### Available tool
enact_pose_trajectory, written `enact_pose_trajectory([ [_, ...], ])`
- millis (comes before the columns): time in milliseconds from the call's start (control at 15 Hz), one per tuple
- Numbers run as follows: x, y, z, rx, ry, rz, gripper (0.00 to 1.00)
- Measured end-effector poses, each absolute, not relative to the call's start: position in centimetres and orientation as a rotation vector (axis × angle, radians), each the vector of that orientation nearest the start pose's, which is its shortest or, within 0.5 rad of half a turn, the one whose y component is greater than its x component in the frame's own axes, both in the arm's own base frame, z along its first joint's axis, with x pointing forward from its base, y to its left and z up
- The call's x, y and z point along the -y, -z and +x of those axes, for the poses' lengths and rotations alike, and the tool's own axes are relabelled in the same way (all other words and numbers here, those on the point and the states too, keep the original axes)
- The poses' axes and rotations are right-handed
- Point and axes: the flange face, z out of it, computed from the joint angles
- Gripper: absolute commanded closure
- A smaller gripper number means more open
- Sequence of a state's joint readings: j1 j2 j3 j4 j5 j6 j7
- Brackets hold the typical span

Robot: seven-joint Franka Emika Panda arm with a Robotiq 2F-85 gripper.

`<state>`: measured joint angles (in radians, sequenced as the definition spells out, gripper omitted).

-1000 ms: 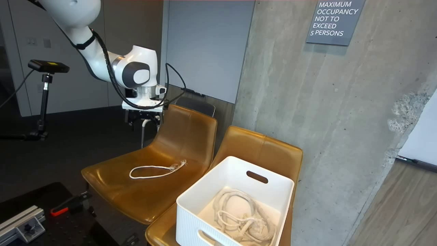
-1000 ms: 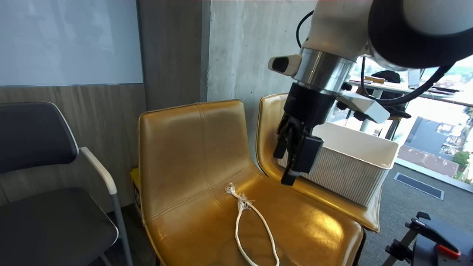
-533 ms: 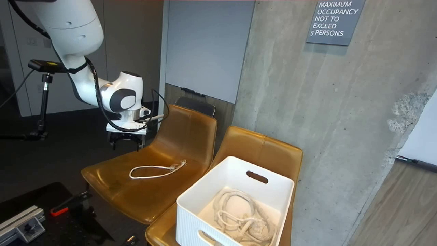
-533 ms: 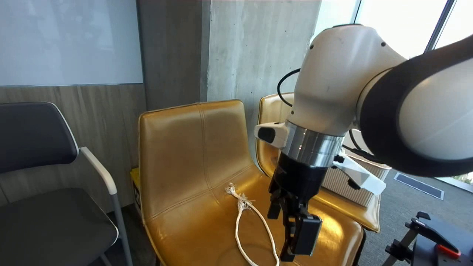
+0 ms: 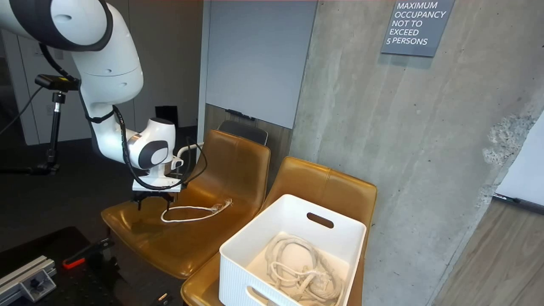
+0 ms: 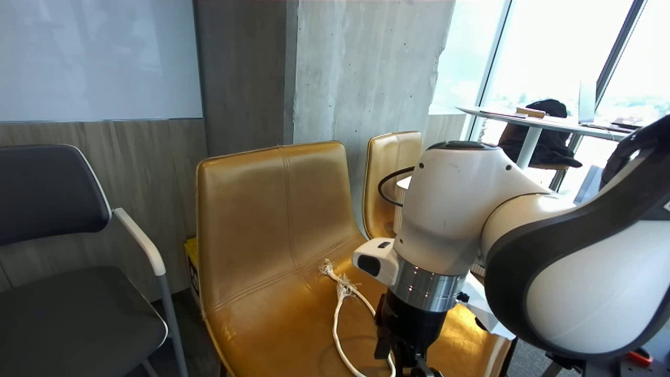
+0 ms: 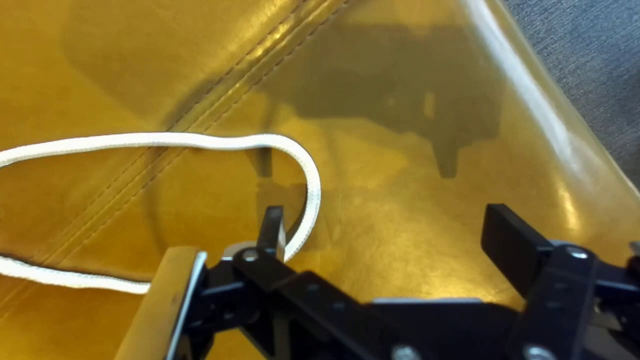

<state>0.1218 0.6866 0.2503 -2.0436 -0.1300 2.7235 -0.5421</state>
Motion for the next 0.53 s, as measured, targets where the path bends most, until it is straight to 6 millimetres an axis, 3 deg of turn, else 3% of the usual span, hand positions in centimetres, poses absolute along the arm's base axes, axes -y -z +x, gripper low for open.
enact_pose_trajectory([
  [133,-22.1,-9.8,54.6,1.442,0.042,-2.678,0.0],
  [267,-22.2,-8.6,54.9,1.463,0.033,-2.67,0.28],
  [533,-22.0,-7.5,55.7,1.504,0.033,-2.671,0.58],
])
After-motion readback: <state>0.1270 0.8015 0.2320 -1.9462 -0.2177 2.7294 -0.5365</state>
